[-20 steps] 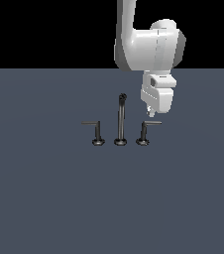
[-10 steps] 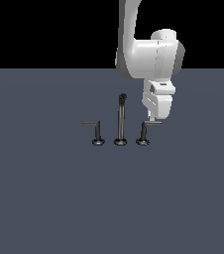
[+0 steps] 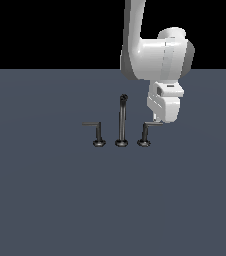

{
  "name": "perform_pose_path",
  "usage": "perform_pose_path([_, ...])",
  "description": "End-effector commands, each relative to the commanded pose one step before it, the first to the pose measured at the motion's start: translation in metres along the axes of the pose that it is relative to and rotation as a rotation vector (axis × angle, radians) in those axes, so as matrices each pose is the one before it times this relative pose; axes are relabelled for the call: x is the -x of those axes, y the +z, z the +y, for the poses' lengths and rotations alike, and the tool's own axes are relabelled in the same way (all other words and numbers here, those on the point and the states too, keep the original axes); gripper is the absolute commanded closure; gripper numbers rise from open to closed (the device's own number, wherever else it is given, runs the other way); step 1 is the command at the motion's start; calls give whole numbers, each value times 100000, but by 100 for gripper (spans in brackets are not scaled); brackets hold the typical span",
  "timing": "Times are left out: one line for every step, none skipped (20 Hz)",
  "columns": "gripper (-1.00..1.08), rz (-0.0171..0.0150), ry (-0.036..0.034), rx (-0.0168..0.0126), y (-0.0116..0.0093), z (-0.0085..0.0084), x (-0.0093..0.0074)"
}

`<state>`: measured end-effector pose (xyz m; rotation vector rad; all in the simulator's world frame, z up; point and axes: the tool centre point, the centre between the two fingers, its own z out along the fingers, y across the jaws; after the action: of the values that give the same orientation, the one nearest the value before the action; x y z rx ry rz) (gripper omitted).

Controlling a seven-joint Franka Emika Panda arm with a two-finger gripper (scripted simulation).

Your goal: Turn on the faucet by rotating a designated handle.

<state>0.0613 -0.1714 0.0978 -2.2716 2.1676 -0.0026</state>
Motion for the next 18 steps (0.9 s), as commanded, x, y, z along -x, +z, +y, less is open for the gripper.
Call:
perform_pose_path([108,0,244,266,-17,998,-532])
perform_pose_path([108,0,0,0,4,327,-156])
perform_pose_path([108,0,0,0,4,330,-159])
perform_pose_path([108,0,0,0,0,0,0])
perform_pose_path([108,-48,-954,-1082,-24,-926,719])
perform_pose_path([108,3,66,72,8,302,31])
perform_pose_path([108,0,0,0,-34,297,71])
perform_pose_path([108,5,94,101,25,309,16])
perform_pose_path([108,3,66,72,7,308,32])
perform_pose_path([108,0,0,0,-35,304,72])
perform_pose_path([108,5,94,101,24,315,17])
perform_pose_path([108,3,66,72,7,315,34])
perform_pose_path([108,0,0,0,-35,310,73])
perform_pose_path([108,5,94,101,23,321,19])
perform_pose_path([108,3,66,72,6,321,35])
perform_pose_path([108,2,47,51,-6,321,47])
perform_pose_path([108,4,66,72,5,324,36])
perform_pose_path([108,3,47,51,-7,325,48])
